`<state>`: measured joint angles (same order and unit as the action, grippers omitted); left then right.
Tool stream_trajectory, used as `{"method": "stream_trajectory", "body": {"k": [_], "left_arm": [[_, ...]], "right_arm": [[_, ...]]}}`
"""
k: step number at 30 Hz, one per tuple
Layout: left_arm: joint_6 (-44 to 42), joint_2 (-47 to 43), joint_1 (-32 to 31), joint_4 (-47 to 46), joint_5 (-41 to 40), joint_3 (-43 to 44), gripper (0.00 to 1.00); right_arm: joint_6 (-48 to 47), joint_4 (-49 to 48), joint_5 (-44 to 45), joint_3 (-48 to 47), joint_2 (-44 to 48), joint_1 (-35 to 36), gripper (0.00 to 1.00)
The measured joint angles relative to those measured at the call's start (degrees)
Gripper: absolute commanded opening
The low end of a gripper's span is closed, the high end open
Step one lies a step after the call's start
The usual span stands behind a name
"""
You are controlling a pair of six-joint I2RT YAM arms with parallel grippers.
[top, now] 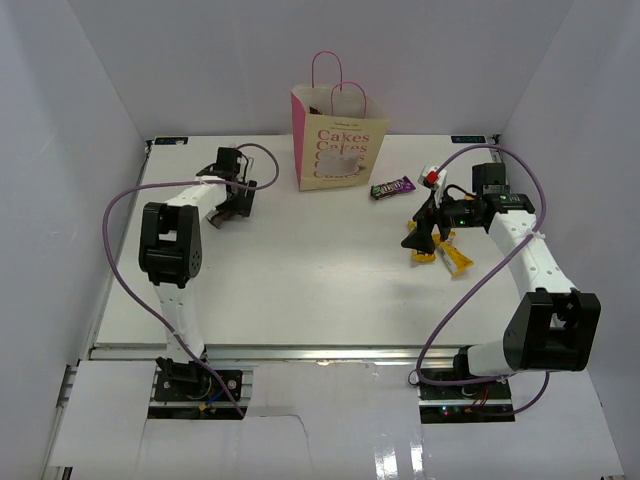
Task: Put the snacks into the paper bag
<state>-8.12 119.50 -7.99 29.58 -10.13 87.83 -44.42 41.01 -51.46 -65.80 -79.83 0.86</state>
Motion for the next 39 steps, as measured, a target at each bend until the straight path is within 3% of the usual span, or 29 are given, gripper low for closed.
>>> {"method": "stream_trajectory", "body": {"k": [2,6,7,10,13,20,27,31,39], "left_arm": [[-0.52,0.87,0.26,-0.20,-0.09,1.36,0.70],[-0.59,1.60,1.22,-0.17,0.79,1.73,0.43],[-0.35,1.60,1.62,-0.17,1.44,1.68,0.32],[0.72,1.07,3.32,-0.90,4.15,1.20,0.19],[1.81,-0.96,4.63,-2.05,8.55,-0.68,0.13],[7.52,-13.16,5.01,-5.68,25.92,-7.89,0.11],[19.04,-23.65,1.57,-23.50,39.43,-1.31,0.10],[24.24,-19.02,-2.49,-31.80,41.40,11.13,0.11],[28.87,2.84,-8.98,-37.31,40.96,37.79,0.15]], "right_arm": [[-0.17,0.00,-0.46,0.09,-0.02,0.00,0.94],[-0.17,0.04,-1.22,0.94,-0.02,0.00,0.93],[-0.20,0.07,-1.25,1.14,-0.02,0.00,0.92],[-0.15,0.11,-1.46,1.27,-0.02,0.00,0.91],[-0.15,0.13,-1.49,1.27,-0.02,-0.04,0.91],[-0.37,0.26,-1.40,1.27,-0.09,-0.04,0.91],[-0.63,0.55,-1.38,0.98,-1.03,-0.04,0.90],[-0.61,0.63,-1.40,0.96,-1.16,-0.04,0.89],[-0.39,0.66,-1.40,0.98,-0.33,-0.04,0.89]]}}
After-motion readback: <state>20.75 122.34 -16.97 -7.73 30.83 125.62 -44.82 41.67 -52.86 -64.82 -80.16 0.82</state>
